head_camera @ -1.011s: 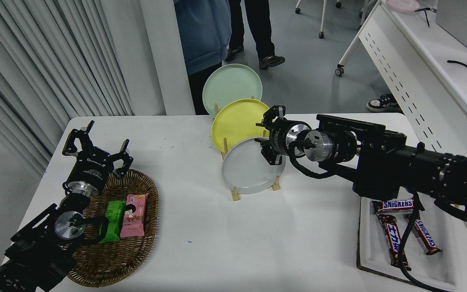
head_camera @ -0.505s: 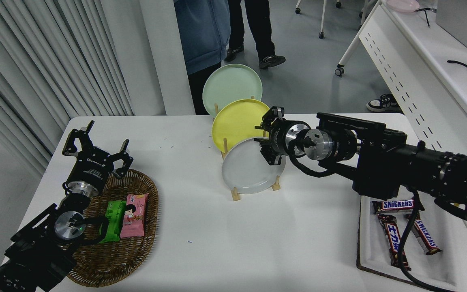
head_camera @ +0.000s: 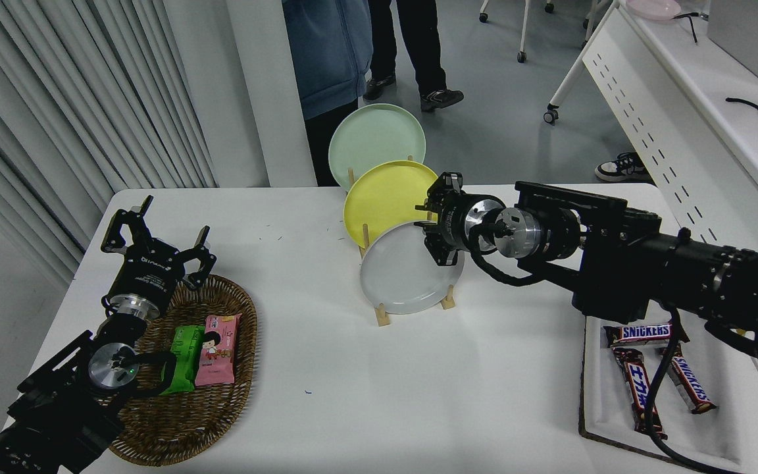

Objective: Place the plate on the table

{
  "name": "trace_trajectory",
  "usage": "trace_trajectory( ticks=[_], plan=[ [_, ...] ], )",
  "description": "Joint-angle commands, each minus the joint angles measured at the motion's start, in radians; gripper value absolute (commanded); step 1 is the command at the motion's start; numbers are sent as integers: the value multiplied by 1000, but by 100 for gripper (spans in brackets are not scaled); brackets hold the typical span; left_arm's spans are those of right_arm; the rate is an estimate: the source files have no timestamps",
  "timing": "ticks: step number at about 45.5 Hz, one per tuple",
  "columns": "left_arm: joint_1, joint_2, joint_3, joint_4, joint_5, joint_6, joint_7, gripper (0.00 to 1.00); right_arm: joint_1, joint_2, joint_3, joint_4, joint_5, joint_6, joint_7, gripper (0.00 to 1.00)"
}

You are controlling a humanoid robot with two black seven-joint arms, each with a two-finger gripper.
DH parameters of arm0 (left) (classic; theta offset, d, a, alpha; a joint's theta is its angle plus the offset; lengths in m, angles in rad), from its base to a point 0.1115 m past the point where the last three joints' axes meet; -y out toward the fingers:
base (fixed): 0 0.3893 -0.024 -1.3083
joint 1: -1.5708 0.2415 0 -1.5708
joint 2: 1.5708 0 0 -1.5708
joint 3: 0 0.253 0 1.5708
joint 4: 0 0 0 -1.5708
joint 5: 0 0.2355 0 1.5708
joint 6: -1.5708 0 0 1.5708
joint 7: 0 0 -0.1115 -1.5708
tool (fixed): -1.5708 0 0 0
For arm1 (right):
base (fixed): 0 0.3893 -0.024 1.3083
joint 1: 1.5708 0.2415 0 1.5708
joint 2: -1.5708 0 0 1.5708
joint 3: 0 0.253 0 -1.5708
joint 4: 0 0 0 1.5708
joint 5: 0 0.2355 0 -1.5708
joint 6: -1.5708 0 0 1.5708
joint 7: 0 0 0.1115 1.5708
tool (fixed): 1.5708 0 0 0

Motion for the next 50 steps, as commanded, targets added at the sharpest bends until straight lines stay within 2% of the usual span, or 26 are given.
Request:
trace_trajectory(
  ticks=[1,11,19,39,50],
  plan=[
    [0,0,0,-1,0,1,0,100,-2,0,0,-4,0,-3,-21,9],
    [0,0,0,1,0,1,0,100,1,0,0,-7,3,-1,-29,6],
    [0,0,0,-1,0,1,0,100,3,0,0,-4,1,-1,-44,0],
    [0,0,0,1,0,0,0,100,4,-12,45,15,-5,5,-75,0],
    [0,0,0,-1,0,1,0,100,55,-52,77,33,-2,5,-113,0]
  ],
)
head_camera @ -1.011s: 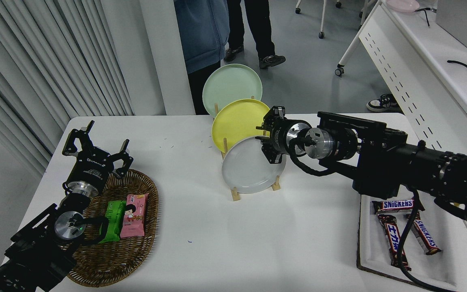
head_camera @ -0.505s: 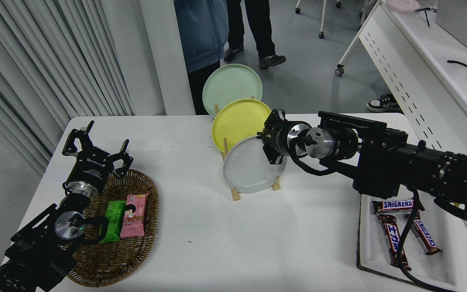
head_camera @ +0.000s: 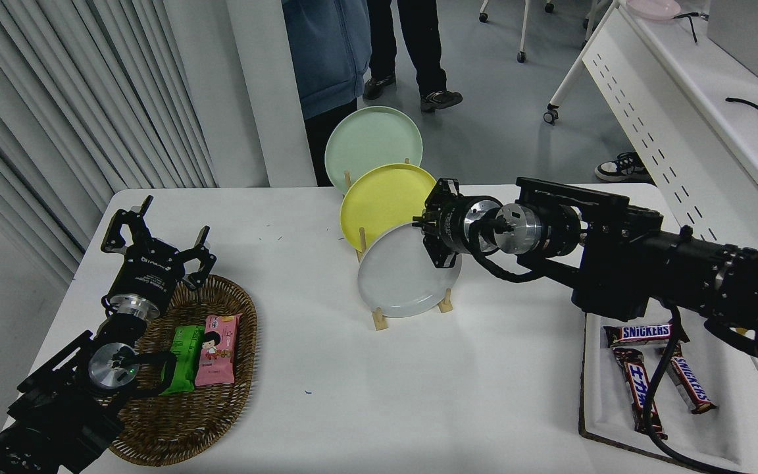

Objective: Place the plate on the table

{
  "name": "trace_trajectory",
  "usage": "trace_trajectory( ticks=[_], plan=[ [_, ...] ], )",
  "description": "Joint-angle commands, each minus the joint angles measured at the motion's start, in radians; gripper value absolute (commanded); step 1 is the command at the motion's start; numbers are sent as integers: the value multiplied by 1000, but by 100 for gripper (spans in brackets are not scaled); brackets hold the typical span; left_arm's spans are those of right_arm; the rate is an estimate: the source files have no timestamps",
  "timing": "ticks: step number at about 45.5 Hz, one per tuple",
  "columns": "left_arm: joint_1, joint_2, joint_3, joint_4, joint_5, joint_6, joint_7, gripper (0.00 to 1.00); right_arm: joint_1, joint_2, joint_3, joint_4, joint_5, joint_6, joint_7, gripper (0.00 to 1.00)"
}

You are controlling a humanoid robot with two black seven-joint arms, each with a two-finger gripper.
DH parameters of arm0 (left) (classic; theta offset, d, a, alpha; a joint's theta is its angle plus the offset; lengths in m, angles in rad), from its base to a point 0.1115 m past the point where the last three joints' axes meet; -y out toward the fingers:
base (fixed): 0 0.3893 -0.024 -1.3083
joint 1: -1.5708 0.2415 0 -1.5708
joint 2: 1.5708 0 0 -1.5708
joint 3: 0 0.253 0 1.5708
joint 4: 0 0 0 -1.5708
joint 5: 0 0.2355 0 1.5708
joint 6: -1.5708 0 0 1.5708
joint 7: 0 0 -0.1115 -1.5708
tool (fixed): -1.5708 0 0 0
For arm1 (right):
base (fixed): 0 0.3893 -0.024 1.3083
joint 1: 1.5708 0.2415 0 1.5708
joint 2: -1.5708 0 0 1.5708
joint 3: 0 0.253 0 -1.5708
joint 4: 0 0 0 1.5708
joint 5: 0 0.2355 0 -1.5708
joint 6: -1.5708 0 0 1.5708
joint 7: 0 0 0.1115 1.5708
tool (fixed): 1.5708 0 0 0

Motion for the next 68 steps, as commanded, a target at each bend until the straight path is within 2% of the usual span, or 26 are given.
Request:
trace_trajectory(
  ticks=[1,14,29,47,54,68],
  plan=[
    [0,0,0,-1,0,1,0,100,39,-34,31,22,3,0,-37,0],
    [0,0,0,1,0,1,0,100,108,-101,66,113,13,-21,-99,0],
    [0,0,0,1,0,-1,0,100,224,-201,83,278,122,-76,-101,0],
    [0,0,0,1,0,1,0,100,298,-248,161,327,197,-153,-127,0],
    [0,0,0,-1,0,1,0,100,267,-242,207,327,207,-211,-139,0],
    [0,0,0,-1,0,1,0,100,205,-192,345,338,221,-431,-181,0]
  ],
)
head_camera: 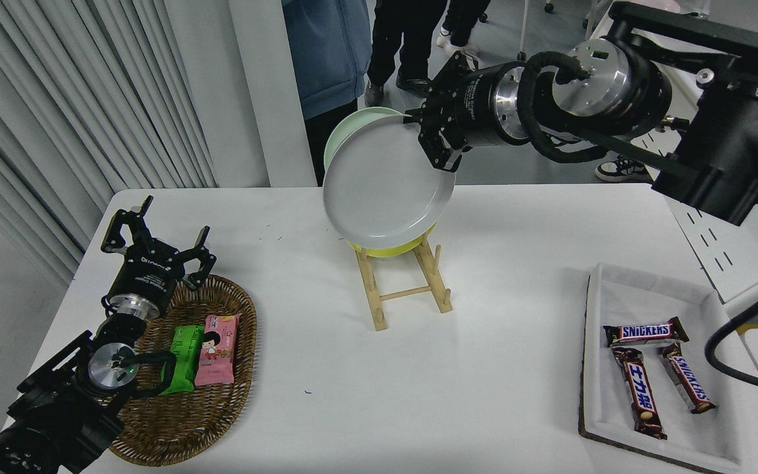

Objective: Place the plate on the table

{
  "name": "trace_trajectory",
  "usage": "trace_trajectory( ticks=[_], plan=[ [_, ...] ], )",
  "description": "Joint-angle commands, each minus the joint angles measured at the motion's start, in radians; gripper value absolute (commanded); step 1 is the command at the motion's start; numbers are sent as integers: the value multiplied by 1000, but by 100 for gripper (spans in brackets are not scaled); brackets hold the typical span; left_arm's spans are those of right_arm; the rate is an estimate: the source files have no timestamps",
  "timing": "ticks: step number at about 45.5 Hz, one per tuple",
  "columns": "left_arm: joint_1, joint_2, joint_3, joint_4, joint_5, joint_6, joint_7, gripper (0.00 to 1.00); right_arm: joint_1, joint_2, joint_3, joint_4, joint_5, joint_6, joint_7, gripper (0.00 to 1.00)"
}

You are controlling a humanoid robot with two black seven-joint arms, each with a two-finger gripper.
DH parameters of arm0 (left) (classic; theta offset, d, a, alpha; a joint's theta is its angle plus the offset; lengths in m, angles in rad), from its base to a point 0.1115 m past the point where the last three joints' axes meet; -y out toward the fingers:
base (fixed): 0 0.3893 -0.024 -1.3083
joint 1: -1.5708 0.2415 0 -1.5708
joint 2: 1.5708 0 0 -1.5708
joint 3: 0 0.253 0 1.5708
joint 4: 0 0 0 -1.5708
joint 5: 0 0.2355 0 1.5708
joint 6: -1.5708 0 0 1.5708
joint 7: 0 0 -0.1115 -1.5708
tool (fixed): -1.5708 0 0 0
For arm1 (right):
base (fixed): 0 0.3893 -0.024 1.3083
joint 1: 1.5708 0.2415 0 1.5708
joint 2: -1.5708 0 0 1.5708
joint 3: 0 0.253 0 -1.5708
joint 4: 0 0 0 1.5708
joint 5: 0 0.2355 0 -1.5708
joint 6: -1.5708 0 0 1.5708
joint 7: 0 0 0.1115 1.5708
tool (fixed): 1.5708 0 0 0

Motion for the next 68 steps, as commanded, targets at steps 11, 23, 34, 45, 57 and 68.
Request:
trace_trajectory(
  ticks=[11,23,34,45,57,68],
  plan=[
    [0,0,0,0,0,0,0,100,-184,94,211,4,20,-172,-28,0],
    [0,0,0,0,0,0,0,100,-284,149,188,-10,117,-172,-14,0],
    [0,0,0,0,0,0,0,100,-299,158,10,-116,273,-172,-16,0],
    [0,0,-1,0,0,0,0,100,-358,161,-147,-186,410,-172,-16,0],
    [0,0,0,-1,0,0,0,100,-441,200,-100,-249,465,-172,-24,0],
    [0,0,0,-1,0,0,0,100,-477,284,-50,-397,497,-172,-24,0]
  ],
)
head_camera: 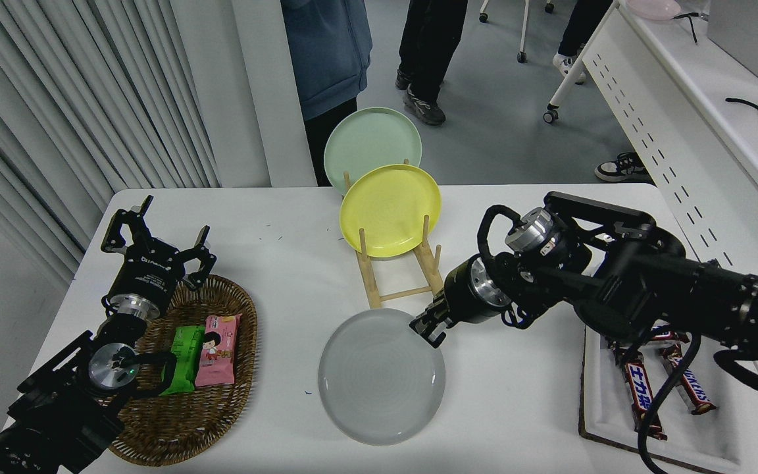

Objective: Place the plate on the table

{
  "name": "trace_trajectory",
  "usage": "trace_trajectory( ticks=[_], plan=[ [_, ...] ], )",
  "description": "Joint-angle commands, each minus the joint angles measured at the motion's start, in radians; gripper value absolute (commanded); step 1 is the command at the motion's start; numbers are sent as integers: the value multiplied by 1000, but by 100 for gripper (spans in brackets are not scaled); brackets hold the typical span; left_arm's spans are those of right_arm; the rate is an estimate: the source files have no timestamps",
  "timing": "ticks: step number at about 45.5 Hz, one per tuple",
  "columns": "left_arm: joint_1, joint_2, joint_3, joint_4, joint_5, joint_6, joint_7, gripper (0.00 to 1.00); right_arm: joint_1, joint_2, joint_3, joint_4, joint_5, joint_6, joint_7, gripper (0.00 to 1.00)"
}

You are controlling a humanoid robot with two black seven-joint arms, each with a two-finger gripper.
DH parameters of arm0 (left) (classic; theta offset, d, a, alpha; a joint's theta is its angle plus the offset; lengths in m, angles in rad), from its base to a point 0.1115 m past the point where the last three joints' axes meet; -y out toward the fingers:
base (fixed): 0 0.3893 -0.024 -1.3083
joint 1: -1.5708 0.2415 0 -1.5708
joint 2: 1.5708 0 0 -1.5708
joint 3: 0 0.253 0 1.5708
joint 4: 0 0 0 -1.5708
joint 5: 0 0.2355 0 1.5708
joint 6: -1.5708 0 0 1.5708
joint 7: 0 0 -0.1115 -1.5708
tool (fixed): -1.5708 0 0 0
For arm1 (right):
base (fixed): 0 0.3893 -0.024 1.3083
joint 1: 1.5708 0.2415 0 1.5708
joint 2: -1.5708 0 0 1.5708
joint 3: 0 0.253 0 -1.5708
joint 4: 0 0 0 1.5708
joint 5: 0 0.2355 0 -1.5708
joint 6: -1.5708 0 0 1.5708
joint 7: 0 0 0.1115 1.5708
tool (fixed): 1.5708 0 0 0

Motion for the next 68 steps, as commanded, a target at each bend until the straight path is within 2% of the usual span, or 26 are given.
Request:
trace_trajectory(
  ticks=[1,23,68],
  plan=[
    [0,0,0,-1,0,-1,0,100,-53,74,46,-127,40,0,-1,0],
    [0,0,-1,-1,0,-1,0,100,-116,157,70,-230,40,0,-6,0],
    [0,0,0,0,0,-1,0,100,-159,172,73,-288,5,0,-6,0]
  ],
)
